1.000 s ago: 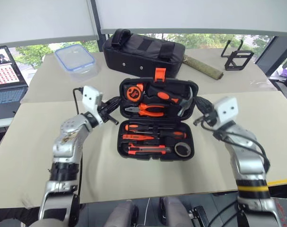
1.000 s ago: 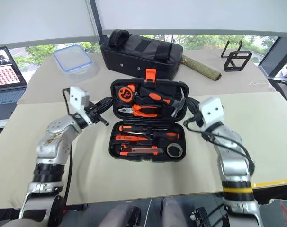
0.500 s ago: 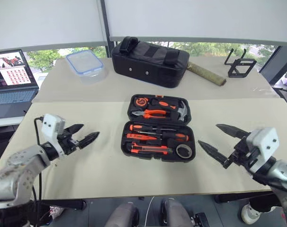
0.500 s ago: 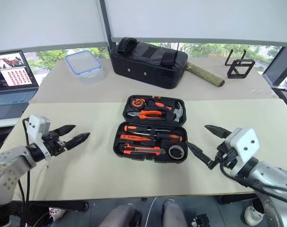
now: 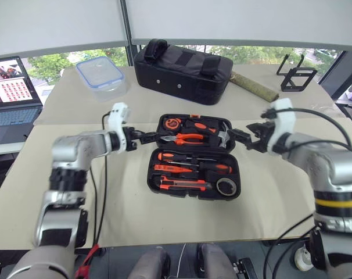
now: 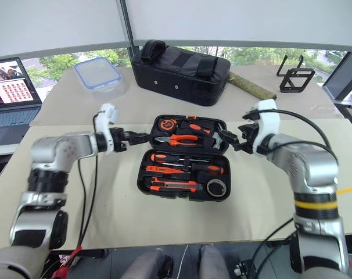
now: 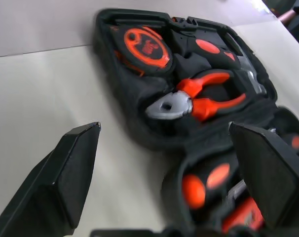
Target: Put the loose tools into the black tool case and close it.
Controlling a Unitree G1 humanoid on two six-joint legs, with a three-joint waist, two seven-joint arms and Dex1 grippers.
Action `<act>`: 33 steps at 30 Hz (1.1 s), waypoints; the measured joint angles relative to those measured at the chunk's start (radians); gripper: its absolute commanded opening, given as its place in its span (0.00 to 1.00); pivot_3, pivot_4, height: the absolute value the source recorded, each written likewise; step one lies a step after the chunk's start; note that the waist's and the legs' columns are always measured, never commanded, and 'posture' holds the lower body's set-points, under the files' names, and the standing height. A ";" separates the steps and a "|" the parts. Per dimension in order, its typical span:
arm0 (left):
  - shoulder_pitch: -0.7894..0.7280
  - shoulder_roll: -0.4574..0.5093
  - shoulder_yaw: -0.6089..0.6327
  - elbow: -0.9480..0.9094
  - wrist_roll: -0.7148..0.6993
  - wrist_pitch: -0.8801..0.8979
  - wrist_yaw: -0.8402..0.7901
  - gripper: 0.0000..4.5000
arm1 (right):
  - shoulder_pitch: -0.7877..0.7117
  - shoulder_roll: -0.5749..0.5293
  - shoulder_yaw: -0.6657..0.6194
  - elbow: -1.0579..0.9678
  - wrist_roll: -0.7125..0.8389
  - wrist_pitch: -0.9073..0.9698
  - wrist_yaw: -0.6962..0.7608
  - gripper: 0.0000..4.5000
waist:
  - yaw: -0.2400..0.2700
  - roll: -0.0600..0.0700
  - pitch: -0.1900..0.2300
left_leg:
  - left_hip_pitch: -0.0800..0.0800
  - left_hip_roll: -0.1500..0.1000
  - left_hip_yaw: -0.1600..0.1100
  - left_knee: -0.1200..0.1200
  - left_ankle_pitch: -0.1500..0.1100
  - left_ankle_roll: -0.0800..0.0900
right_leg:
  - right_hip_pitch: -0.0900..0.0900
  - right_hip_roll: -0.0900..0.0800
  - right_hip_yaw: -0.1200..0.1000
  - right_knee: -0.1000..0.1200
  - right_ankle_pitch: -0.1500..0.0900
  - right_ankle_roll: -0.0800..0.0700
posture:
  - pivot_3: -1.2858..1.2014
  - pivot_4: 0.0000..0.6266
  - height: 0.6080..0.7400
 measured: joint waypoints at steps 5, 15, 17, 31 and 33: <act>-0.094 -0.058 -0.018 0.230 0.087 -0.104 -0.003 0.99 | -0.087 0.037 0.047 0.214 -0.100 -0.038 0.009 0.96 | -0.007 0.000 0.000 | -0.003 0.000 0.000 0.000 0.000 0.000 | -0.002 0.000 -0.001 -0.001 0.000 0.000 | 0.52 0.24 0.81; -0.210 -0.123 0.025 0.515 0.171 -0.241 0.033 0.57 | -0.211 0.097 0.045 0.477 -0.203 -0.142 0.047 0.35 | -0.022 0.000 0.000 | -0.017 0.000 -0.002 0.008 0.000 0.000 | -0.013 -0.001 -0.001 0.004 0.000 0.000 | 0.52 0.24 0.81; -0.219 -0.126 0.032 0.526 0.176 -0.250 0.029 0.41 | -0.218 0.107 0.045 0.485 -0.210 -0.145 0.056 0.19 | -0.022 0.000 0.000 | -0.017 -0.001 -0.002 0.009 0.000 0.000 | -0.013 -0.002 -0.001 0.004 0.000 0.000 | 0.52 0.24 0.81; -0.168 -0.134 0.075 0.444 0.202 -0.338 -0.011 0.01 | -0.215 0.130 0.000 0.469 -0.236 -0.181 0.071 0.00 | -0.023 0.000 0.000 | -0.019 -0.002 -0.003 0.013 0.000 0.000 | -0.014 -0.003 0.001 0.006 0.001 0.001 | 0.52 0.24 0.81; -0.150 -0.146 0.084 0.418 0.205 -0.415 -0.010 0.01 | -0.215 0.135 -0.008 0.468 -0.251 -0.237 0.063 0.00 | -0.023 0.000 0.000 | -0.021 -0.002 -0.003 0.014 0.000 0.000 | -0.016 -0.002 0.000 0.006 0.001 0.001 | 0.52 0.24 0.81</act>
